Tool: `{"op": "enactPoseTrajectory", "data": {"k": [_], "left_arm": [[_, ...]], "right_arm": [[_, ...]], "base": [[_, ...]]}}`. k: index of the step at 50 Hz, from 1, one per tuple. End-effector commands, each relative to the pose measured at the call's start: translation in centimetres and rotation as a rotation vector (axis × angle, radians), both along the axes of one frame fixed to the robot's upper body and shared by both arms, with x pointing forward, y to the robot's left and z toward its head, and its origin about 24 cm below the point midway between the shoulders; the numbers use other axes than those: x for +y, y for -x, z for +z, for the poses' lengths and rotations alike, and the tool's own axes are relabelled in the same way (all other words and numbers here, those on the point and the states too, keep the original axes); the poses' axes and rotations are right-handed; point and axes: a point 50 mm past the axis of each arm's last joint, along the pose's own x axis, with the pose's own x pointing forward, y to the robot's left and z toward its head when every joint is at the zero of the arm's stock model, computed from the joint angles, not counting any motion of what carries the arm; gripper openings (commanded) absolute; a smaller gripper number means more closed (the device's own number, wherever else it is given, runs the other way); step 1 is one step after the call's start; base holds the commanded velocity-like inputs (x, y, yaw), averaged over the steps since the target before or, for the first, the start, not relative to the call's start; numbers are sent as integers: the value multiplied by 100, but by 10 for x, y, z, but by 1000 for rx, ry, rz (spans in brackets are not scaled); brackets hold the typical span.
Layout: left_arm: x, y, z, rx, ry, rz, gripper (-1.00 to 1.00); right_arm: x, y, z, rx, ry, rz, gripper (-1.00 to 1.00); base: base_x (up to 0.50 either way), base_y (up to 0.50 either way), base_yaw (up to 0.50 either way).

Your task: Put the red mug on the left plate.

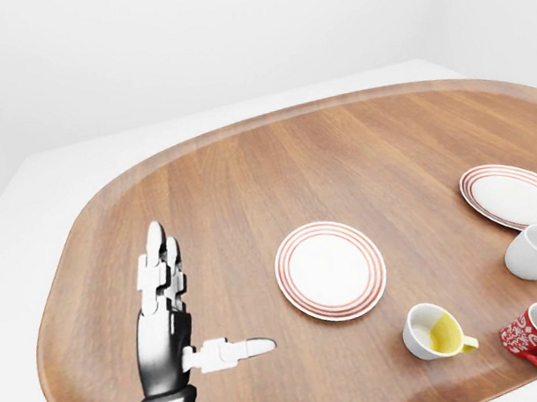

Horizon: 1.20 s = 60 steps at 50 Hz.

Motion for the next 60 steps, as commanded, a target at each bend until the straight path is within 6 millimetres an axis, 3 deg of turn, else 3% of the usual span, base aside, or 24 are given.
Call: {"op": "enactPoseTrajectory", "data": {"k": [1,6,17,21,41,53,60], "left_arm": [[-1,-1,1,-4,-1,-2,100],[-1,-1,1,-4,-3,0,100],[-1,0,1,-4,-4,1,100],[-1,0,1,-3,-4,1,100],[-1,0,1,-5,-5,-1,100],[-2,0,2,-8,-7,-3,100],[-2,0,2,-10,-8,-3,100]], "right_arm": [[-11,-18,-7,7,-33,1,100],[-15,-29,-20,43,-67,11,100],[-15,-17,-37,83,-117,6,100],[-4,-16,-50,163,-180,78,100],[-7,-14,-61,212,-205,57,100],[-10,-10,-84,279,-278,4,100],[-10,-9,-86,284,-281,1,100]], "base": [[0,0,0],[0,0,0],[0,0,0],[0,0,0],[0,0,0],[0,0,0],[0,0,0]]}}
